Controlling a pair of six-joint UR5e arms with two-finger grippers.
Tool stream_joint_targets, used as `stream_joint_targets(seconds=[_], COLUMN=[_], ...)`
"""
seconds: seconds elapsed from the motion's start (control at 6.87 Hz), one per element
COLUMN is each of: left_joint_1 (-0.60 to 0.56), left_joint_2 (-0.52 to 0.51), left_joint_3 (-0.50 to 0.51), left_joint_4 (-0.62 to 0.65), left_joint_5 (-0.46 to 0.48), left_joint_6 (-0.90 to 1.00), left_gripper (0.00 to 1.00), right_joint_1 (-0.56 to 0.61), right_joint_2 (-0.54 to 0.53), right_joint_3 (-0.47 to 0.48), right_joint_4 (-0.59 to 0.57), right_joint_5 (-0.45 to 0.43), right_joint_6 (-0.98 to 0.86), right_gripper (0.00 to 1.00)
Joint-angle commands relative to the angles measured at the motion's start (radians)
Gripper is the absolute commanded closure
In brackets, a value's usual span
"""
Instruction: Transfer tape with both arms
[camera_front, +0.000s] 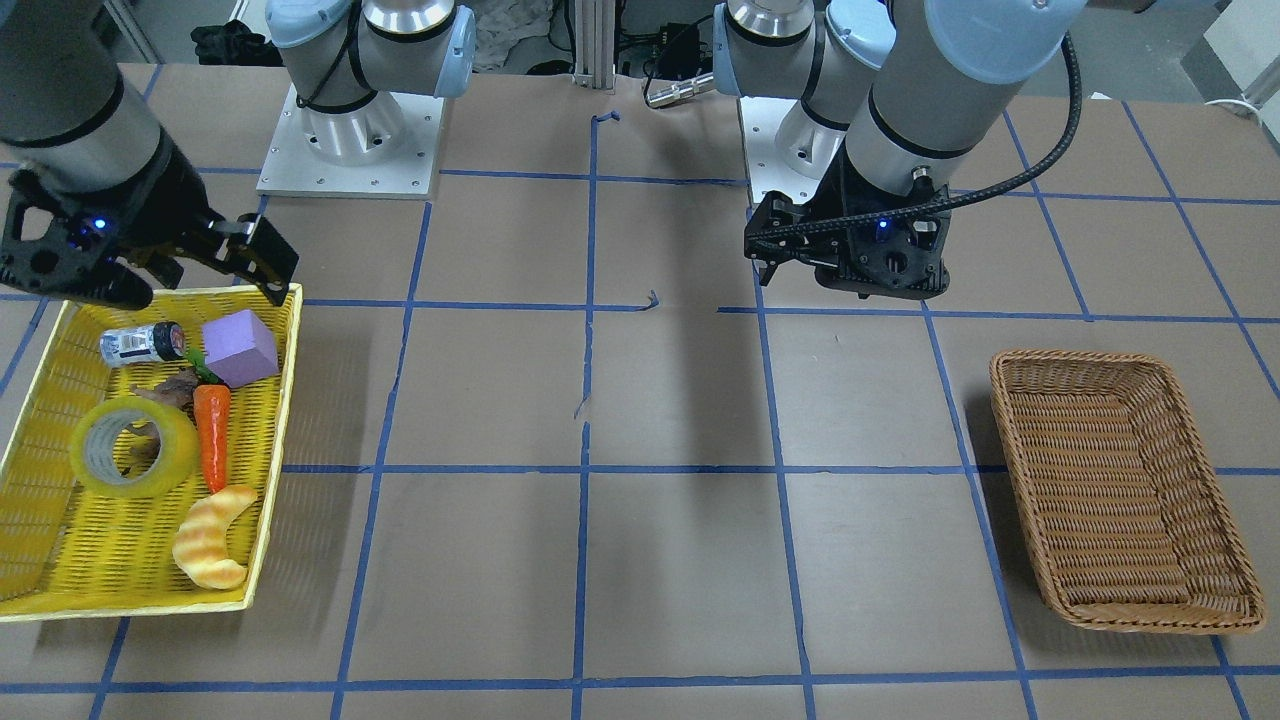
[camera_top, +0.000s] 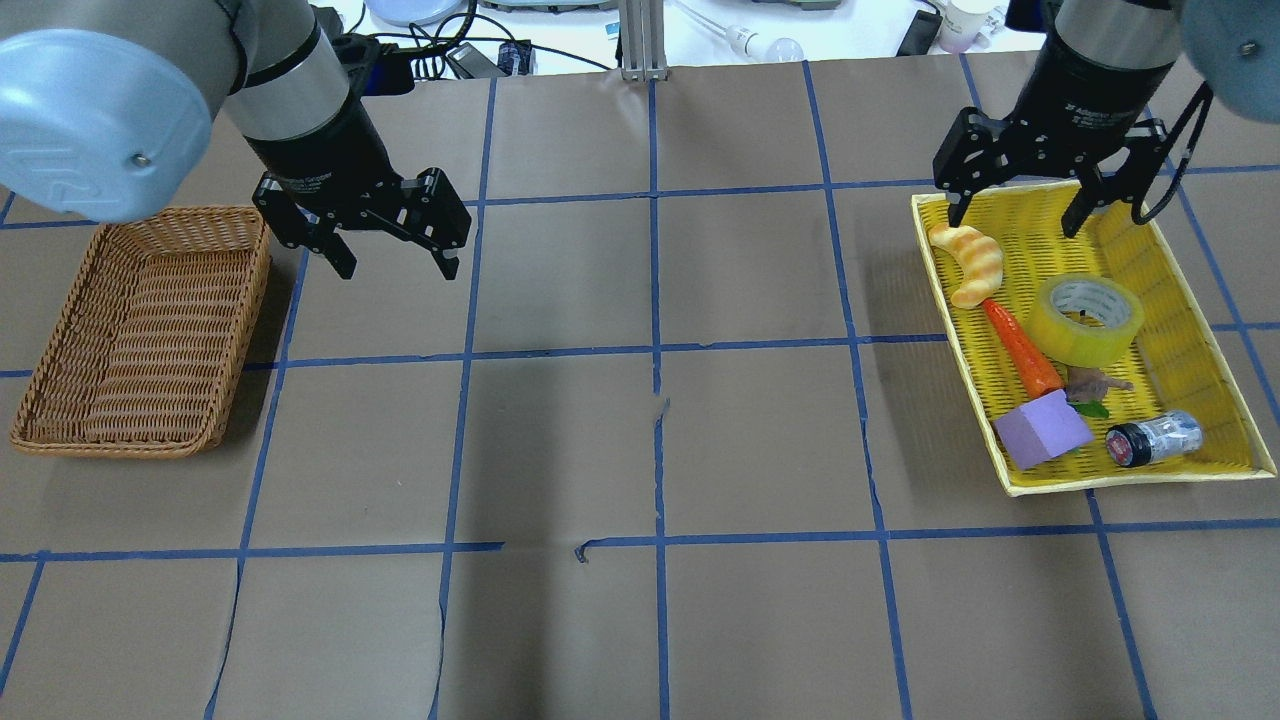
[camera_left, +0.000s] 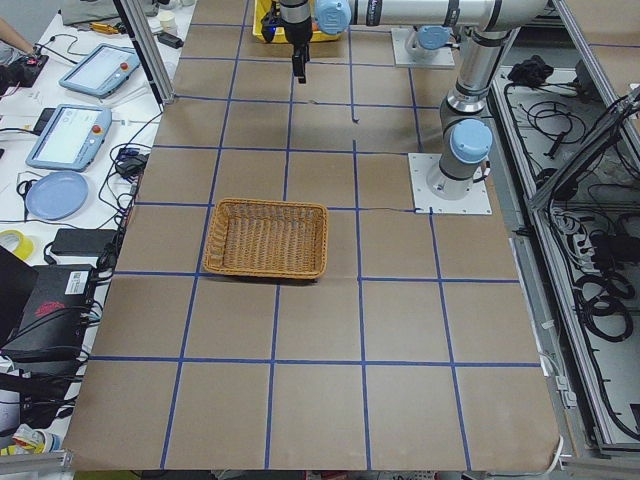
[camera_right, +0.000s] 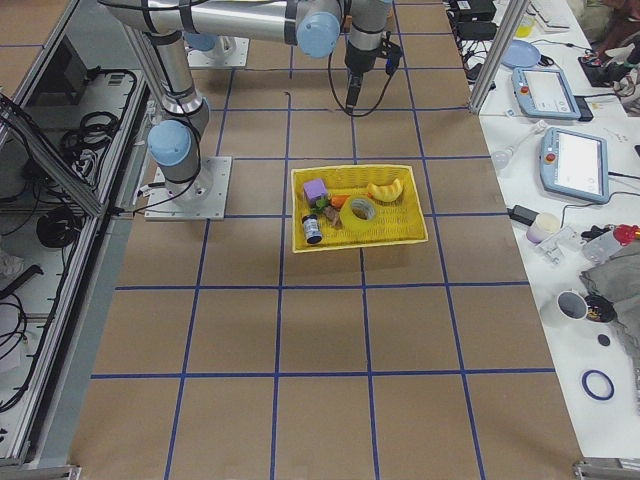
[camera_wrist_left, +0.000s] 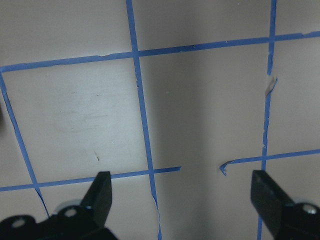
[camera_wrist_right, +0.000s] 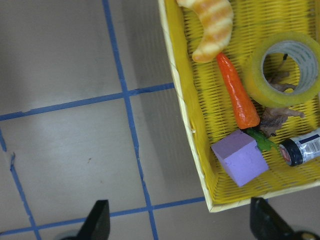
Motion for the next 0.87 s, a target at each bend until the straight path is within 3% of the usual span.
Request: stream_joint_targets(seconds=[0.0, 0.44, 0.73], left_joint_1=[0.0, 0.0, 0.0], left_joint_2=[0.0, -0.001, 0.0], left_joint_3=[0.0, -0.008, -0.023], left_joint_4=[0.004, 0.023, 0.053], left_joint_5=[0.044, 0.041, 0.041], left_joint_6=[0.0, -0.003, 0.0], left_gripper=[0.0, 0.0, 0.0], right_joint_1=[-0.097, -0.1, -0.102], right_joint_2=[0.08, 0.223, 0.254], right_joint_3=[0.09, 0.225, 0.235], right_joint_4=[-0.185, -0.497, -0.497], right_joint_5=[-0.072, -0.208, -0.227], right_joint_6=[-0.197, -0.369, -0.419], right_gripper=[0.0, 0.0, 0.0])
